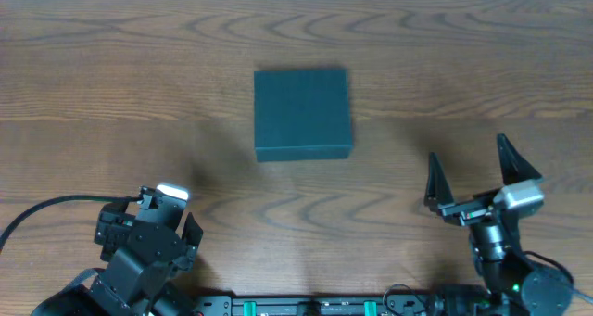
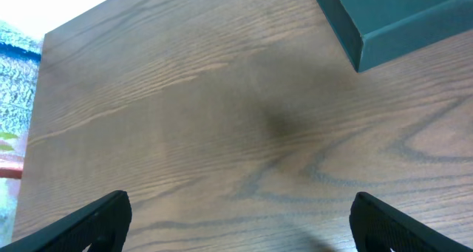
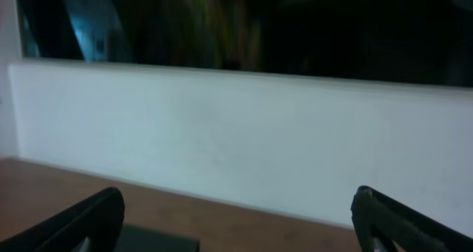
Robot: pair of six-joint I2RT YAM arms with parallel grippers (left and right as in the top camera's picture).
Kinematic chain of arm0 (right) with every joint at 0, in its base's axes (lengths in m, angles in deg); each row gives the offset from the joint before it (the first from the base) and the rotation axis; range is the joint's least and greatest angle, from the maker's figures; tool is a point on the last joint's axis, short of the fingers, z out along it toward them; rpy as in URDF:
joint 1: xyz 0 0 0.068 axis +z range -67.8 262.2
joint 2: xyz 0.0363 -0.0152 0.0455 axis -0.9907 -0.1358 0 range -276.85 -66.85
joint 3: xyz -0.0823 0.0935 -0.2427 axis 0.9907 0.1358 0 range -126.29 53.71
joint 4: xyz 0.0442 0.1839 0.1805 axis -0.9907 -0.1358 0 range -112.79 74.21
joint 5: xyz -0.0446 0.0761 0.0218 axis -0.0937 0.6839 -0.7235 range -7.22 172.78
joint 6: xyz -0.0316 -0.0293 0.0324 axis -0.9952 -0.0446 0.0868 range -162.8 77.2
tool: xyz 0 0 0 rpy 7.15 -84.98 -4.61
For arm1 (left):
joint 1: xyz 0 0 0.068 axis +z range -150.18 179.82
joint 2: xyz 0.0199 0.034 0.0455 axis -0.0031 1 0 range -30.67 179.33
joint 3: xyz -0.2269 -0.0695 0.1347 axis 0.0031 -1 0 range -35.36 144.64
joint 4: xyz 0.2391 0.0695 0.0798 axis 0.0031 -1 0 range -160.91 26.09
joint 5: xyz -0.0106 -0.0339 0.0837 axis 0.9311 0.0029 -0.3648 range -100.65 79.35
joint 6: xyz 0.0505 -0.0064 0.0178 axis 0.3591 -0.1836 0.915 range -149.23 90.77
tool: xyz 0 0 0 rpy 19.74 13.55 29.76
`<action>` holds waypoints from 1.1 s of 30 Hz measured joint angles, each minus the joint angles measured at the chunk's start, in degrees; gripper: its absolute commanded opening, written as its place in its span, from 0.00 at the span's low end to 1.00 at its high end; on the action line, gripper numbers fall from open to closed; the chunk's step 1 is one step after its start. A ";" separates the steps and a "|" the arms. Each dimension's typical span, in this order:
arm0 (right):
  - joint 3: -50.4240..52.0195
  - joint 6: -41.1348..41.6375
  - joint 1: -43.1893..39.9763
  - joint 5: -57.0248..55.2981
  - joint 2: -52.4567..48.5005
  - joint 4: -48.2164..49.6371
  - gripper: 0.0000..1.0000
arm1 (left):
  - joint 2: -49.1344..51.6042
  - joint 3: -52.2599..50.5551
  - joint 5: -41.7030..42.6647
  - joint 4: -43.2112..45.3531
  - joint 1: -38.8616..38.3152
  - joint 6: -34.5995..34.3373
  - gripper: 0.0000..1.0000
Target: Pack container
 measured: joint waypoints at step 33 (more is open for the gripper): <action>19.85 -0.07 0.92 -13.53 8.74 2.05 0.99 | 0.00 0.00 0.00 0.00 0.00 0.00 0.95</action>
